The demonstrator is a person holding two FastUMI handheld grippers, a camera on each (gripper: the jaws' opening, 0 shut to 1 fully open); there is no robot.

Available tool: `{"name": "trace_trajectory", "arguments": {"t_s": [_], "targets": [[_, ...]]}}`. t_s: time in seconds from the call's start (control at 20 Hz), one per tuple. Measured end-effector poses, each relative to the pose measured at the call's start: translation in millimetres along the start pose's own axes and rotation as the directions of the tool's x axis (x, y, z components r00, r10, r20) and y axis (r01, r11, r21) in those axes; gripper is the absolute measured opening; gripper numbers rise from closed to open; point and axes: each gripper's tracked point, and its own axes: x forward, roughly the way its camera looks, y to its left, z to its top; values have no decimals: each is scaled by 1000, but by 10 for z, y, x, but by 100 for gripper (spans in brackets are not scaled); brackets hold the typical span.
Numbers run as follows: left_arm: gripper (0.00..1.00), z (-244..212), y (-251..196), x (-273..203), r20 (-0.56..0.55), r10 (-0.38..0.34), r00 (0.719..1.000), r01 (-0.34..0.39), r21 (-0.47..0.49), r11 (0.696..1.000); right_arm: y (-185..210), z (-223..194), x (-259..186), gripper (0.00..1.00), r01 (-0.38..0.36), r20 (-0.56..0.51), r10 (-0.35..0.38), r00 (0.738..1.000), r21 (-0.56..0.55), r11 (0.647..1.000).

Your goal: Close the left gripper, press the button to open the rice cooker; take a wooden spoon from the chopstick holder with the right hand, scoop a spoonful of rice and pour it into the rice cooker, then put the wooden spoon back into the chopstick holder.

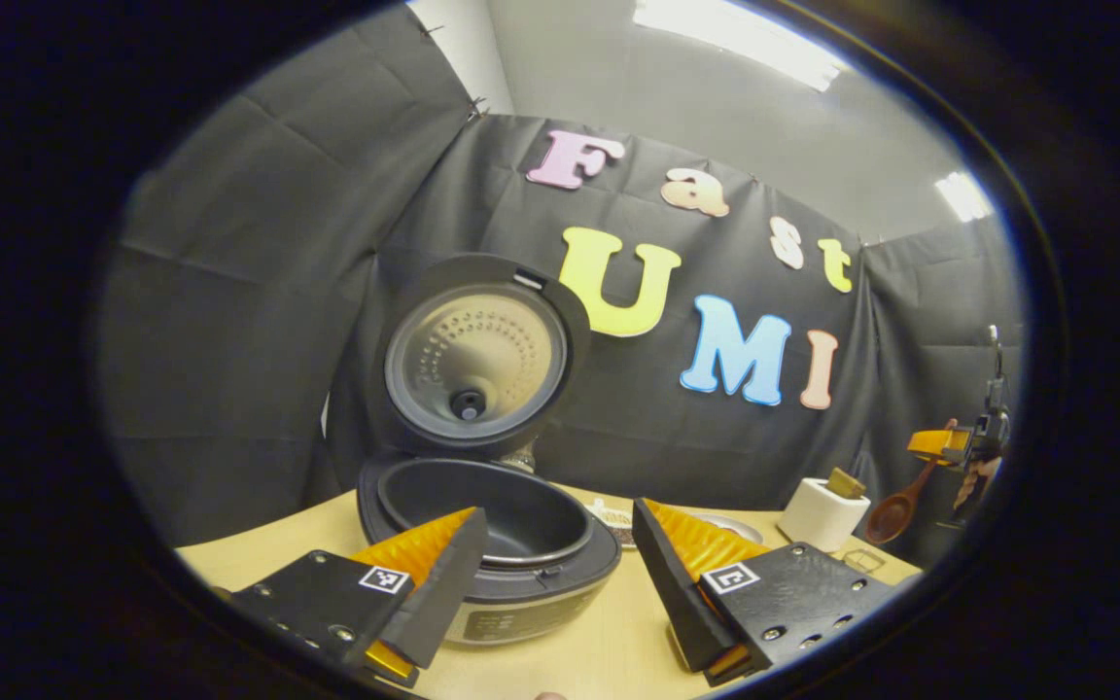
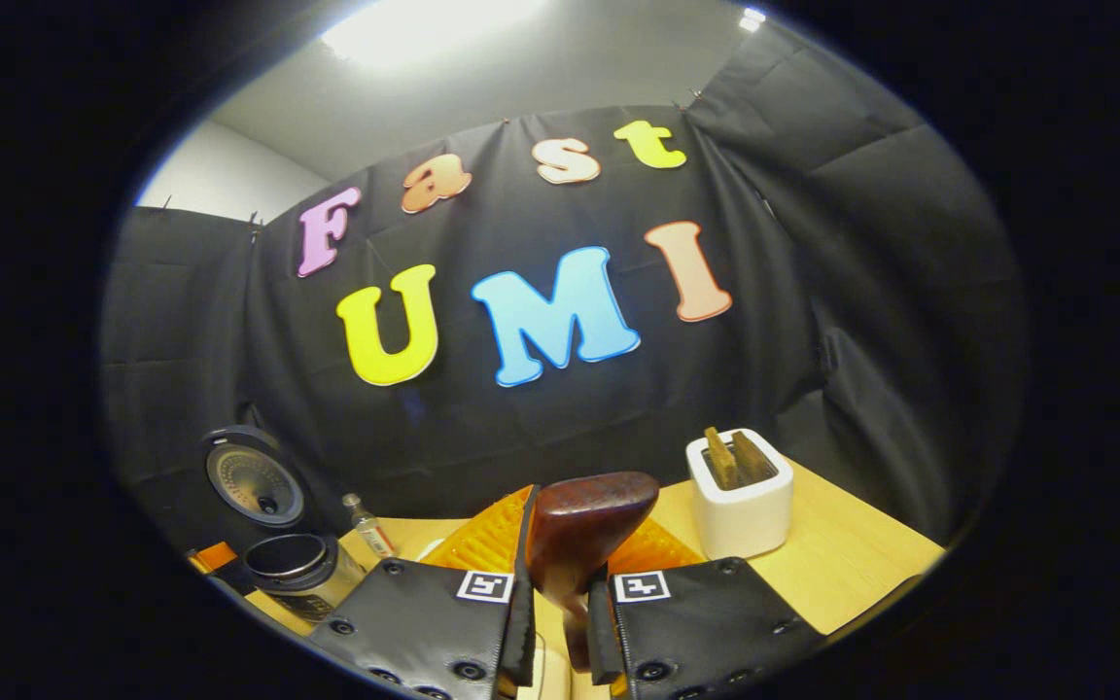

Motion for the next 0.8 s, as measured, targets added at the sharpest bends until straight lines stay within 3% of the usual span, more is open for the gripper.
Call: {"name": "trace_trajectory", "arguments": {"t_s": [0.25,0.3,0.35,0.8], "targets": [[93,141,-8,-73,19,-28,999,28,24,999,583,-250,98,23,-100,-49,99,994,-26,995],[90,114,-19,-89,14,-41,999,40,15,999,632,-364,125,20,-103,-72,100,992,-45,994],[93,90,-9,-98,9,-47,999,47,5,999,657,-484,158,24,-100,-97,93,991,-61,993],[93,-167,200,-178,-46,-54,997,51,-52,997,736,-1374,289,24,-77,-263,30,964,-171,982]]}}
